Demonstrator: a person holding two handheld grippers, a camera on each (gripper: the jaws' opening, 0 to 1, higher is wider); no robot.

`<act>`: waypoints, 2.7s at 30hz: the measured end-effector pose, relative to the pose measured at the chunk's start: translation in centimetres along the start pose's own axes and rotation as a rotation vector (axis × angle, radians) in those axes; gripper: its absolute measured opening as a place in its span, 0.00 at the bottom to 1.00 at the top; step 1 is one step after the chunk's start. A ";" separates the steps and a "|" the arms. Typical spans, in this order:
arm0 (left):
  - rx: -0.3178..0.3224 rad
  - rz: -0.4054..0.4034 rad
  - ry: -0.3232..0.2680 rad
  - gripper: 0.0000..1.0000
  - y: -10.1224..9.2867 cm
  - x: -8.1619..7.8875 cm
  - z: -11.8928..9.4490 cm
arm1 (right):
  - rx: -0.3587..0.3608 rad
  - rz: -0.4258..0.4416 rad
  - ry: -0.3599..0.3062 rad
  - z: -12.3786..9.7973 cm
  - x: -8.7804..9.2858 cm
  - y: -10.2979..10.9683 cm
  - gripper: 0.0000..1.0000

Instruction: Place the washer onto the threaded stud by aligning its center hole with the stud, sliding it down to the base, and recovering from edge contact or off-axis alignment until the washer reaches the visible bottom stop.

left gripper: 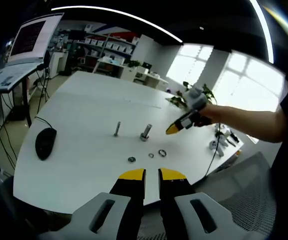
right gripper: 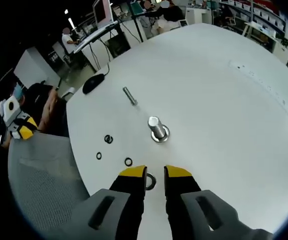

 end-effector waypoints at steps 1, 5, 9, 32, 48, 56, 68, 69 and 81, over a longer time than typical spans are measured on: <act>0.000 0.000 -0.001 0.08 0.0 0.0 0.0 | -0.004 0.001 0.003 0.1 0.3 0.1 0.16; 0.000 0.000 0.000 0.08 0.0 0.0 0.0 | -0.011 0.013 0.014 0.4 1.3 0.4 0.16; 0.000 0.000 0.000 0.08 0.0 0.0 0.0 | -0.013 0.025 0.014 0.5 1.7 0.5 0.16; -0.001 0.000 0.001 0.08 0.0 0.0 0.0 | -0.054 0.028 0.044 1.9 3.2 2.2 0.17; 0.005 0.003 0.000 0.08 -0.1 0.0 0.1 | -0.053 -0.018 0.076 3.0 3.6 3.1 0.17; 0.009 0.004 -0.002 0.07 -0.2 -0.1 0.1 | 0.018 -0.099 0.109 3.5 4.1 2.3 0.19; 0.014 0.002 -0.004 0.07 -0.2 -0.1 0.1 | 0.097 -0.161 0.138 4.2 4.5 0.6 0.19; 0.015 0.001 -0.004 0.07 -0.2 -0.1 0.1 | 0.096 -0.161 0.139 4.3 4.4 0.5 0.19; 0.014 -0.004 -0.004 0.07 -0.2 -0.1 0.1 | 0.101 -0.208 0.161 5.1 4.4 0.2 0.18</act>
Point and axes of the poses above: the point that each gripper's makers call its tool centre point, and the gripper's own axes: z roughly forward along the fingers, y roughly to its left, x roughly out of its underside, the point moved 1 cm from there along -z, roughly backward along the fingers, and after that the axes turned 2 degrees about x, right-handed, at the moved point
